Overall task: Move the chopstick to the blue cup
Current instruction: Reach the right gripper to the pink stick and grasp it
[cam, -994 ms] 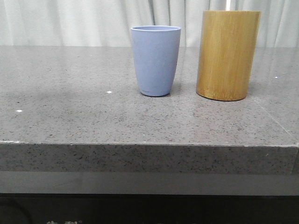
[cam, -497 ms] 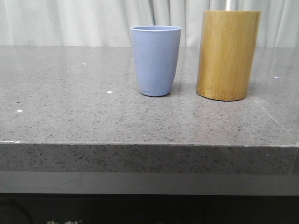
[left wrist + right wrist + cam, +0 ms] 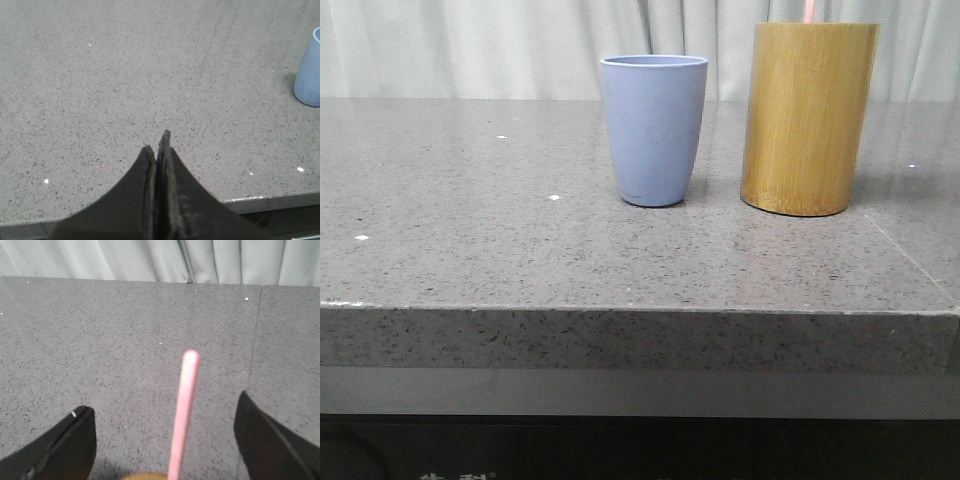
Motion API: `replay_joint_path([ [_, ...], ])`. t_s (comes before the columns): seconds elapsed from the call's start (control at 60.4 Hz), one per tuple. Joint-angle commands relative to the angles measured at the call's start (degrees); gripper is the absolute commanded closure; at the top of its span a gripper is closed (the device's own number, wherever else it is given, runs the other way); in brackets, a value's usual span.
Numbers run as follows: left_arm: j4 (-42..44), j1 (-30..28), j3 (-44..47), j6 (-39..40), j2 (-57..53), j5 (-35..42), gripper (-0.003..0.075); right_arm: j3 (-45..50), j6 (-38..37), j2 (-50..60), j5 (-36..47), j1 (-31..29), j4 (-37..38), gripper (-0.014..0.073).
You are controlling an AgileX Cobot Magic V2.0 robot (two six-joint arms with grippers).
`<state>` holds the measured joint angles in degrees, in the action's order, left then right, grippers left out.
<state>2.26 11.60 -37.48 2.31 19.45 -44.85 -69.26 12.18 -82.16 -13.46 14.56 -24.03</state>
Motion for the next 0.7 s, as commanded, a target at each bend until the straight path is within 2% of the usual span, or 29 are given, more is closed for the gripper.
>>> replay_joint_path([
  [0.0, -0.35, -0.03, -1.35, 0.56, 0.30, 5.47, 0.0739, -4.46, 0.05, -1.28, 4.76, 0.02, -0.62, 0.0013],
  [0.083, -0.35, -0.03, -1.35, 0.56, 0.30, 5.68, 0.0739, -5.98, 0.05, -3.19, 4.65, 0.02, -0.67, 0.0044],
  [0.149, -0.35, -0.03, -1.35, 0.56, 0.30, 5.68, 0.0739, -6.43, 0.05, -3.35, 4.39, 0.02, -0.79, 0.0118],
  [0.331, -0.35, -0.03, -1.35, 0.56, 0.30, 5.68, 0.0739, -6.43, 0.05, -3.09, 5.37, 0.02, -0.83, 0.0438],
  [0.431, -0.35, -0.03, -1.35, 0.56, 0.30, 5.68, 0.0739, -6.43, 0.05, -3.09, 6.02, 0.02, -0.83, 0.0564],
  [0.53, -0.35, -0.03, -1.35, 0.56, 0.30, 5.68, 0.0739, -6.43, 0.05, -2.93, 6.80, 0.02, -0.83, 0.0633],
  [0.679, -0.35, -0.03, -1.35, 0.56, 0.30, 5.68, 0.0739, -6.49, 0.05, -0.38, 7.61, 0.02, -0.78, 0.0648],
])
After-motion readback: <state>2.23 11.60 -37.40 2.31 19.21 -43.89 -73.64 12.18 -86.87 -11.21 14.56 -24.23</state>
